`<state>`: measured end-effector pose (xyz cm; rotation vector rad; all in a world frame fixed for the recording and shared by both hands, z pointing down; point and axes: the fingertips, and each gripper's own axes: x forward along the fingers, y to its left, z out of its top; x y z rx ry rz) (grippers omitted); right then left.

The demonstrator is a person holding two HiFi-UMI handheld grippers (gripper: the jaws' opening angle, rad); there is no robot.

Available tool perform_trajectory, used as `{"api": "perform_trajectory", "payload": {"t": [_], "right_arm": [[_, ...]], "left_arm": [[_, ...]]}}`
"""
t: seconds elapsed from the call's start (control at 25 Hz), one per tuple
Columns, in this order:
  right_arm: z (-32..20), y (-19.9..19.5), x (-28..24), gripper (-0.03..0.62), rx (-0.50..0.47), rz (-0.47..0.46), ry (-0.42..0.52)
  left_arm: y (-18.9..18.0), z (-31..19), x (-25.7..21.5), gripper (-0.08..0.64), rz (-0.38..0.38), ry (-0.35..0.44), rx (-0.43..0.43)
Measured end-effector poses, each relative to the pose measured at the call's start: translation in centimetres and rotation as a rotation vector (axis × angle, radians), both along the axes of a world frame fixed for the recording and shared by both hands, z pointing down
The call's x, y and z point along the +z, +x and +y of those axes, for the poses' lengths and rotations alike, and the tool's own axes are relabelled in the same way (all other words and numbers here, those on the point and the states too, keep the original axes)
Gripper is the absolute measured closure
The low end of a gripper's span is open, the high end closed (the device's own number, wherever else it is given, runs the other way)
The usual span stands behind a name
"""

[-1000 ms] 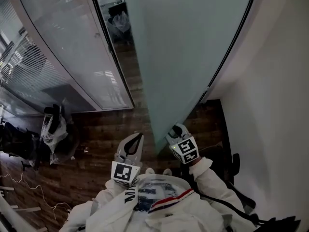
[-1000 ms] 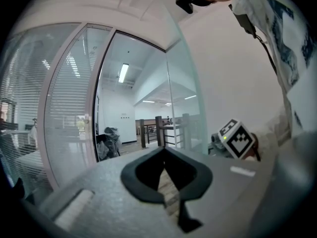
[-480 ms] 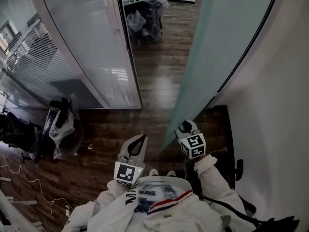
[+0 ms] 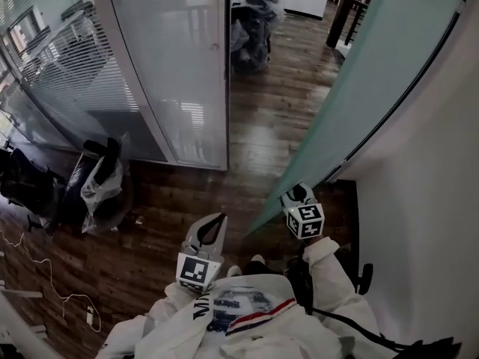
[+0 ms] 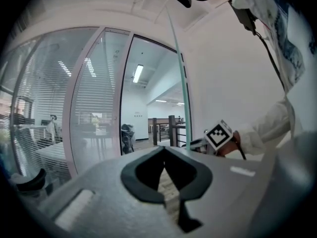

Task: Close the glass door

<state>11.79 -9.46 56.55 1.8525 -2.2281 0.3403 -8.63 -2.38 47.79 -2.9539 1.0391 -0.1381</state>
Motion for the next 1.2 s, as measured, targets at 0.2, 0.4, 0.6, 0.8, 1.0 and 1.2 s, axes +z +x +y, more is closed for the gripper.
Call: {"api": "perform_trajectory", "payload": {"t": [0.2,0.4,0.6,0.8,1.0,1.2], "right_arm": [[-1.7,-0.2,0.0,0.469,0.017,0.024,0.002],[-3.9,-1.1,0.0,0.469,0.026,0.039,-0.014],[-5.9,-1.6,-0.1,0.468,0.05,0.045,-0.019],[-7.9,-2.2,-0.3,0.466,0.045,0.056,-0.002],[-10.1,-2.7,-0.4,0.466,0.038,0.062,0.015],[-12.3,-3.4,-0.6,0.465,0.05,0.07,0.026]], "left_arm": [[-1.5,-0.8,0.5,0.565,-0.01,0.001,-0.046],[-2.2,-2.3,1.1,0.565,-0.034,-0.021,-0.064],[-1.6,-4.1,1.2,0.565,-0.039,-0.023,-0.07],[-1.3,-5.6,2.4,0.565,-0.065,-0.053,-0.087],[-0.4,-7.9,2.3,0.565,-0.084,-0.046,-0.101],[0.9,-10.6,1.4,0.565,-0.115,-0.015,-0.102]]}}
